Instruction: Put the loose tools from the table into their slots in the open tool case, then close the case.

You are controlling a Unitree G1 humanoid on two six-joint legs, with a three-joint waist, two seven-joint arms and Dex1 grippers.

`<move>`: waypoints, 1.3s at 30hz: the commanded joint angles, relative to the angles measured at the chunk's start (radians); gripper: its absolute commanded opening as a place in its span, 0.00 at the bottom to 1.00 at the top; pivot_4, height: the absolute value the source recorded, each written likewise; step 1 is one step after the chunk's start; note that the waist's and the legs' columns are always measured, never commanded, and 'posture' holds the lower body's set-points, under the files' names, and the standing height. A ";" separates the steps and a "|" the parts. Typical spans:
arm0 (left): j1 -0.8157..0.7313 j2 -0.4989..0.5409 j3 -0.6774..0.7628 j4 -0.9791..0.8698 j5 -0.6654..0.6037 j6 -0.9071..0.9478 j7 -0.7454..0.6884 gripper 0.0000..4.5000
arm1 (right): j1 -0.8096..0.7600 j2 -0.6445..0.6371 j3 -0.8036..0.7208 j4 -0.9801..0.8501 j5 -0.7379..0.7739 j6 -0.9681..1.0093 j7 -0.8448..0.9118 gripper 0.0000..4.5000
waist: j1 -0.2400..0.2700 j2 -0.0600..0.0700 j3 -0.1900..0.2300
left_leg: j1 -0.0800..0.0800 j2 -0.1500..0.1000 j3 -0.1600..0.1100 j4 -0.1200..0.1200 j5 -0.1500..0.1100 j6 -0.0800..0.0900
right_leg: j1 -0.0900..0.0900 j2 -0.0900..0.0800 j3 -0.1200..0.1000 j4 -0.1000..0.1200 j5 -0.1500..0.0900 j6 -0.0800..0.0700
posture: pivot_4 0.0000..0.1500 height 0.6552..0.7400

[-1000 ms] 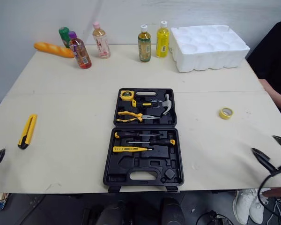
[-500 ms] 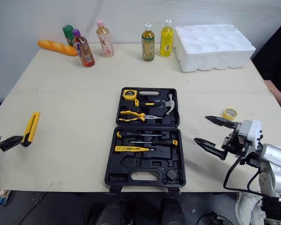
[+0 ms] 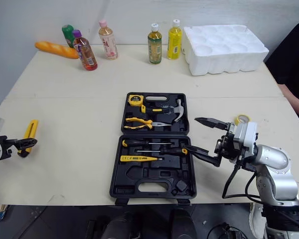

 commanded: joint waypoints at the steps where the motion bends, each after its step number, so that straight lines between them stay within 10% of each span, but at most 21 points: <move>1: -0.048 0.007 -0.033 0.069 0.043 -0.055 -0.016 0.99 | -0.009 0.006 0.008 -0.047 0.001 0.009 -0.016 1.00 | 0.000 -0.001 0.001 | 0.000 0.000 0.000 0.000 0.000 0.000 | 0.000 0.000 0.000 0.001 0.000 0.000 | 1.00 1.00; 15: -0.225 -0.043 -0.193 0.376 0.160 -0.185 -0.096 0.99 | -0.035 0.013 0.028 -0.063 -0.028 0.021 -0.049 1.00 | 0.001 -0.006 0.003 | 0.000 0.000 0.001 0.003 0.001 0.001 | 0.000 0.000 0.000 0.006 0.000 0.000 | 1.00 1.00; 24: -0.124 -0.044 -0.156 0.275 0.150 -0.110 -0.124 0.28 | -0.022 0.015 0.017 -0.056 -0.043 0.008 -0.049 1.00 | -0.002 -0.006 0.002 | 0.001 0.000 0.001 0.004 0.002 0.001 | 0.000 0.000 0.001 0.007 0.000 0.000 | 1.00 1.00; 39: -0.010 -0.042 -0.047 -0.064 0.095 -0.583 -0.349 0.27 | 0.056 -0.065 -0.032 -0.066 -0.059 0.002 -0.025 1.00 | 0.005 -0.008 0.003 | 0.000 -0.001 0.001 0.004 0.001 0.002 | 0.000 -0.002 0.001 0.005 0.000 0.000 | 1.00 1.00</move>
